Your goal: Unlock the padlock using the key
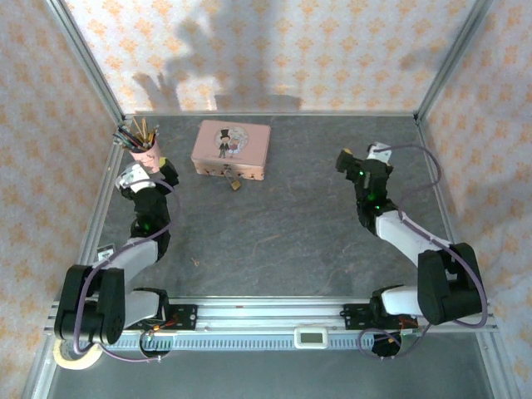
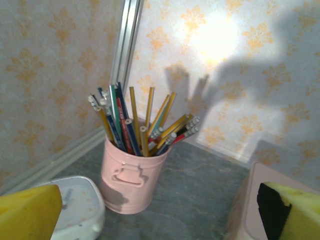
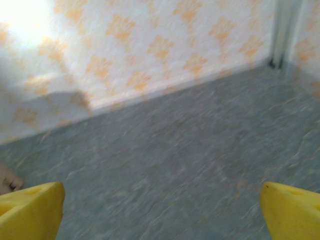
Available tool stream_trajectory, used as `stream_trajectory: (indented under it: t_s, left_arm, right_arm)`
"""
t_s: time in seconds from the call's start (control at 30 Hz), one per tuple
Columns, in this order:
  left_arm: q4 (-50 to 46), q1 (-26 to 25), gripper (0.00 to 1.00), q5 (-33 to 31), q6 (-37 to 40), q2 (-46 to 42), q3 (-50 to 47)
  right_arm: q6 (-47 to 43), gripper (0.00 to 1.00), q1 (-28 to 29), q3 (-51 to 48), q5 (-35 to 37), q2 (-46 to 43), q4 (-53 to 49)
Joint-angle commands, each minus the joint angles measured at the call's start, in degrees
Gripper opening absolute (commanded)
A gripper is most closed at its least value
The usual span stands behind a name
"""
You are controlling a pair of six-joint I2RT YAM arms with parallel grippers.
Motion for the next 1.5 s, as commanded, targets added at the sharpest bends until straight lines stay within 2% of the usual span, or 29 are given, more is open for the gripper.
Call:
stream_trajectory:
  t_s: [0.0, 0.1, 0.27, 0.33, 0.47, 0.57, 0.73, 0.83, 1.03, 1.1, 1.17, 1.23, 1.33, 1.47]
  left_arm:
    - [-23.0, -0.9, 0.92, 6.1, -9.1, -1.3, 7.0]
    - [-38.3, -3.6, 0.89, 7.2, -11.5, -1.3, 11.6]
    - [-59.7, -11.8, 0.82, 5.1, -17.4, -1.6, 15.0]
    - [-65.6, -15.4, 0.78, 5.1, -21.3, -2.2, 14.0]
    - [-74.9, -23.1, 0.78, 3.0, -31.9, -4.7, 10.6]
    - [-77.3, -27.5, 0.73, 4.1, -40.0, -7.6, 6.1]
    - [-81.2, -30.1, 0.67, 6.2, -48.6, -12.0, 0.2]
    - [-82.9, -30.2, 0.66, 7.0, -50.3, -14.0, -1.3]
    - [-82.3, -30.8, 0.56, 8.8, -51.2, -13.6, -1.6]
    - [-81.5, -31.3, 0.49, 10.2, -51.3, -13.0, -2.0]
    - [-80.9, -32.6, 0.37, 11.7, -51.8, -12.5, -2.5]
    - [-80.8, -34.3, 0.32, 12.4, -53.1, -12.5, -3.0]
    - [-80.9, -36.9, 0.31, 12.5, -55.0, -12.4, -3.4]
    - [-79.2, -38.6, 0.16, 12.3, -55.7, -11.2, -3.6]
  right_arm:
    - [5.2, 0.99, 4.2, 2.3, 0.5, -0.6, -16.9]
    - [8.5, 1.0, 7.1, 3.3, 0.9, -0.8, -22.5]
    - [15.7, 1.0, 9.6, 3.1, -2.4, -0.5, -27.8]
    - [17.1, 1.0, 10.9, 1.5, -1.9, -0.6, -26.9]
    - [19.1, 1.0, 11.9, -1.3, -0.2, 0.7, -23.6]
    - [19.0, 1.0, 11.8, -0.9, 0.1, 3.2, -23.1]
    - [17.8, 1.0, 12.0, 0.3, -0.2, 6.8, -23.5]
    - [17.8, 1.0, 12.1, -0.1, -0.1, 7.4, -23.4]
    - [17.8, 1.0, 12.1, -0.4, -0.5, 7.6, -22.7]
    - [17.6, 1.0, 12.1, 0.0, -0.4, 7.8, -23.0]
    - [17.3, 1.0, 12.1, 0.3, -0.2, 7.7, -23.5]
    - [17.2, 1.0, 12.1, 0.3, 0.1, 7.5, -23.7]
    - [17.3, 1.0, 12.1, -0.1, 0.5, 6.9, -23.6]
    - [17.6, 1.0, 12.1, -0.7, 0.9, 6.3, -23.1]
